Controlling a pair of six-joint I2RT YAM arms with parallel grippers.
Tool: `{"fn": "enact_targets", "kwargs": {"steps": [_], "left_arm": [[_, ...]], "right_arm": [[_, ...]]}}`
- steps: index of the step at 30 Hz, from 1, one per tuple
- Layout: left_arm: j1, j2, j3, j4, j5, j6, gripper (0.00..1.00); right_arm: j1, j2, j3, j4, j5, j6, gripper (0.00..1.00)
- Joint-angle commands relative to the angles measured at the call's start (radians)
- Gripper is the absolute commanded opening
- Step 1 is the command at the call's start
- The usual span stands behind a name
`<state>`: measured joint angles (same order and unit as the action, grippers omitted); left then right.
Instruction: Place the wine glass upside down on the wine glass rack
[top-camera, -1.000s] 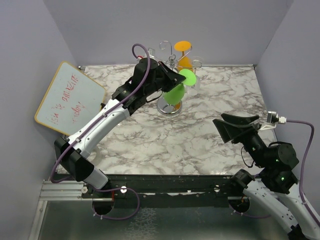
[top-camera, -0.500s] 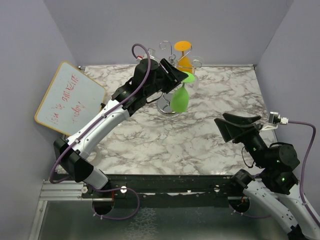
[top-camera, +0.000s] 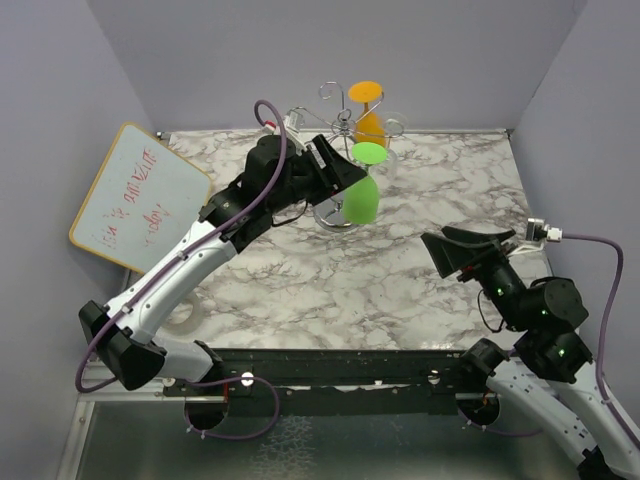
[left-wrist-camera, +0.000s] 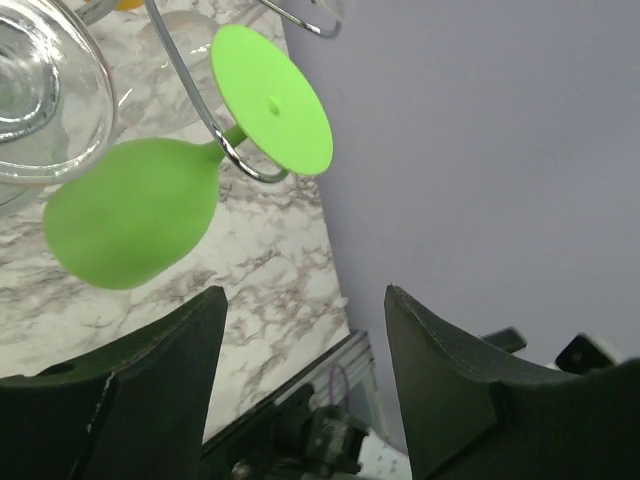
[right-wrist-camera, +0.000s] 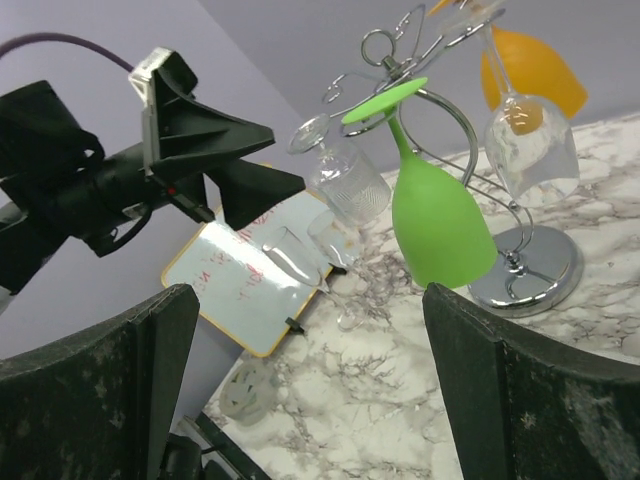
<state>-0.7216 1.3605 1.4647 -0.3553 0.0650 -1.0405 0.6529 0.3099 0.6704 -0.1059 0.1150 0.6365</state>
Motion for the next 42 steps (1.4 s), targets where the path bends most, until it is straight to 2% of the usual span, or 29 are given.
{"fn": "enact_targets", "kwargs": {"steps": [1, 5, 10, 12, 14, 16, 17, 19, 22, 26, 34, 38, 42], "left_arm": [[-0.002, -0.080, -0.042, -0.053, 0.094, 0.330, 0.66], [0.001, -0.180, -0.142, -0.093, 0.086, 0.512, 0.78], [0.003, -0.298, -0.222, -0.152, 0.018, 0.680, 0.98], [0.002, -0.327, -0.228, -0.202, -0.049, 0.742, 0.99], [0.002, -0.351, -0.227, -0.246, -0.158, 0.799, 0.99], [0.002, -0.374, -0.230, -0.281, -0.291, 0.827, 0.99], [0.002, -0.384, -0.232, -0.298, -0.362, 0.830, 0.97], [0.002, -0.394, -0.234, -0.329, -0.489, 0.826, 0.84], [0.008, -0.397, -0.232, -0.359, -0.629, 0.780, 0.73], [0.045, -0.342, -0.212, -0.406, -0.744, 0.701, 0.65], [0.207, -0.216, -0.171, -0.379, -0.631, 0.693, 0.68], [0.321, -0.145, -0.175, -0.299, -0.473, 0.675, 0.55], [0.398, -0.063, -0.158, -0.267, -0.401, 0.666, 0.50]], "right_arm": [[0.002, 0.053, 0.043, -0.037, -0.044, -0.023, 1.00], [0.002, 0.137, 0.103, -0.130, -0.066, -0.047, 1.00], [0.002, 0.171, 0.093, -0.099, -0.074, -0.070, 1.00], [0.002, 0.181, 0.093, -0.088, -0.100, -0.098, 1.00], [0.002, 0.196, 0.094, -0.065, -0.184, -0.146, 1.00], [0.003, 0.212, 0.095, -0.057, -0.200, -0.142, 1.00], [0.003, 0.223, 0.097, -0.059, -0.195, -0.139, 1.00], [0.002, 0.243, 0.099, -0.068, -0.172, -0.127, 1.00], [0.002, 0.280, 0.100, -0.075, -0.149, -0.105, 0.97], [0.002, 0.306, 0.081, -0.044, -0.170, -0.100, 0.86], [0.001, 0.306, 0.060, -0.015, -0.158, -0.089, 0.83], [0.002, 0.305, 0.046, 0.006, -0.176, -0.085, 0.80], [0.002, 0.304, 0.036, 0.015, -0.193, -0.074, 0.77]]}}
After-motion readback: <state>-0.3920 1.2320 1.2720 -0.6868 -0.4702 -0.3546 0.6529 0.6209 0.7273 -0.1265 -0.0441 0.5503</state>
